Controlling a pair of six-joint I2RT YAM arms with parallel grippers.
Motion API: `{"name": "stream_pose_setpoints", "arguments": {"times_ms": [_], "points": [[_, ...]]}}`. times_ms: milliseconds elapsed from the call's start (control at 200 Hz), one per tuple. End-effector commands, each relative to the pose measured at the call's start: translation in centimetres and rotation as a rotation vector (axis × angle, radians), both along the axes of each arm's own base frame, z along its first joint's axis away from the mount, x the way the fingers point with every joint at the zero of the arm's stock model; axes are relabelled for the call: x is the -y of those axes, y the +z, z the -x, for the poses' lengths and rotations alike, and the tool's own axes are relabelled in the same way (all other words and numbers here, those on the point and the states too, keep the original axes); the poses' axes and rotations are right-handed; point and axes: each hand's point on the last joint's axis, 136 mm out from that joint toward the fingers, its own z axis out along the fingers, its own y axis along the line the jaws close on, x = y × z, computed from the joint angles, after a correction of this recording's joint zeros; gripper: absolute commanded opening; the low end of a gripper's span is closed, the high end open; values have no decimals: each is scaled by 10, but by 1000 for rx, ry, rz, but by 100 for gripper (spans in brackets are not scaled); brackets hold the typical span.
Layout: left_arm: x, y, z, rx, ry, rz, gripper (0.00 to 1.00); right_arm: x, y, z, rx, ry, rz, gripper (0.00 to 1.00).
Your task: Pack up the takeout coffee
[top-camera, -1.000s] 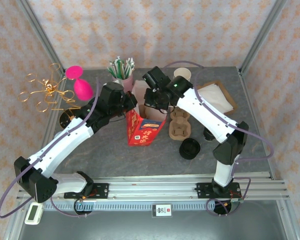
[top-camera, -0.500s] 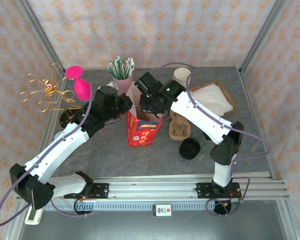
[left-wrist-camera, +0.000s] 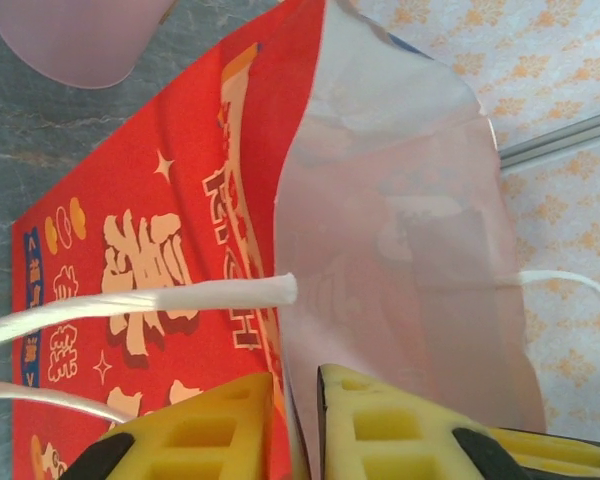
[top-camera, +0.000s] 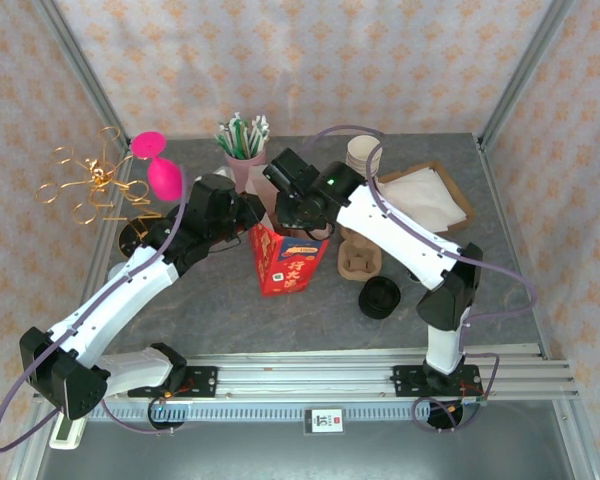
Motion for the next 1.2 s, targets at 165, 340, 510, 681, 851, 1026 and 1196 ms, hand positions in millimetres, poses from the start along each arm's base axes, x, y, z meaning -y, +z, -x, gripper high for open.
{"name": "stream_pose_setpoints", "arguments": {"times_ms": [165,340,510,681,851,1026,1196], "points": [[-9,-1,10,-16,-13,-37,22,6,5,-1,31,-8,58,28],[-16,6,14,-4,-4,-50,27,5,2,4,31,3,100,29],[-22,13,18,12,1,-53,34,8,2,5,34,0,106,30],[-22,13,20,4,-6,-48,38,6,0,8,25,9,105,30],[-30,14,23,3,11,-76,40,5,3,8,33,14,110,30],[-41,5,29,-31,17,-143,42,6,6,4,52,6,126,30],[-30,1,25,-33,-25,-115,42,-6,4,-2,61,4,124,29]]}}
